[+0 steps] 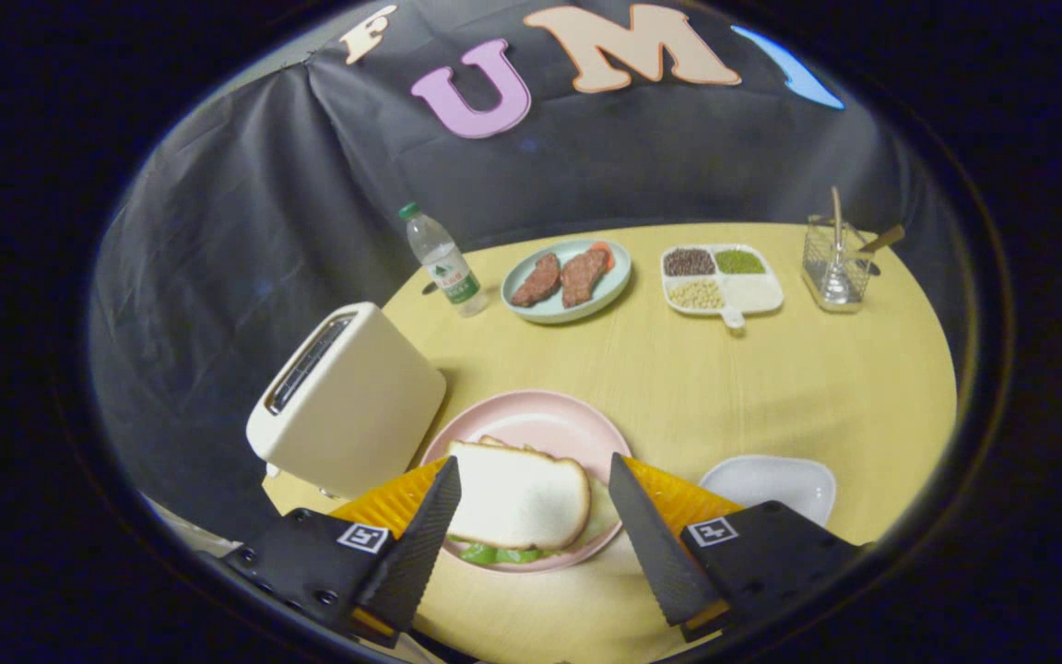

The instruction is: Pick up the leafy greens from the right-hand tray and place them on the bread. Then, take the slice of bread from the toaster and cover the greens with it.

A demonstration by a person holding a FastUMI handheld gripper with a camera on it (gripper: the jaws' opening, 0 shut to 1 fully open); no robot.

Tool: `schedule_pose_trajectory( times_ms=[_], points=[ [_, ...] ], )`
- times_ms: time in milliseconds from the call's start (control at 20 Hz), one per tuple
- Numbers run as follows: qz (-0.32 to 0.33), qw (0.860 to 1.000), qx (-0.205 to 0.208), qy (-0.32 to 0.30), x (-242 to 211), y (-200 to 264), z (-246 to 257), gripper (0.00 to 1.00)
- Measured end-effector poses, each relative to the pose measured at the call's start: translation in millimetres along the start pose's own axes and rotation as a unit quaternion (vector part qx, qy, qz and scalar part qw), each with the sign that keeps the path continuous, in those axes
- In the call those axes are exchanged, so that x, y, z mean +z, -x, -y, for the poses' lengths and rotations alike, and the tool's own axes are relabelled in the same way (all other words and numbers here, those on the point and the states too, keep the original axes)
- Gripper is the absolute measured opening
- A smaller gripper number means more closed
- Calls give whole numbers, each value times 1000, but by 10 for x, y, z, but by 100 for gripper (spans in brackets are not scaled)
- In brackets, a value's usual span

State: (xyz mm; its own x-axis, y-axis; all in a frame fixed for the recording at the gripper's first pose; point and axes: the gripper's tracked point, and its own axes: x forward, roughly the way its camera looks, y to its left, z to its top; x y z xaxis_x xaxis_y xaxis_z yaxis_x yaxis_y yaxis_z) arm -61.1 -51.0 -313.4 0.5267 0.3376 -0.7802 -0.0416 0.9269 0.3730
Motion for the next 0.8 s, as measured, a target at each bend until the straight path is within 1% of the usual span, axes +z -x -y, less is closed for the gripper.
schedule_pose_trajectory(
  times_ms=[150, 200, 250, 350, 450, 550, 700, 800],
  points=[
    [92, 996, -6, 22, 495, 296, -134, 100],
    [118, 993, -13, 26, 584, 389, -231, 100],
    [143, 989, -20, 30, 752, 540, -227, 100],
    [197, 978, -47, 43, 1008, 819, -249, 100],
    [255, 961, -89, 64, 1233, 1120, -208, 100],
    [296, 942, -136, 81, 1359, 1389, -140, 100],
    [334, 925, -162, 83, 1366, 1651, -159, 100],
    [370, 906, -183, 96, 1438, 1872, -198, 100]
  ],
)
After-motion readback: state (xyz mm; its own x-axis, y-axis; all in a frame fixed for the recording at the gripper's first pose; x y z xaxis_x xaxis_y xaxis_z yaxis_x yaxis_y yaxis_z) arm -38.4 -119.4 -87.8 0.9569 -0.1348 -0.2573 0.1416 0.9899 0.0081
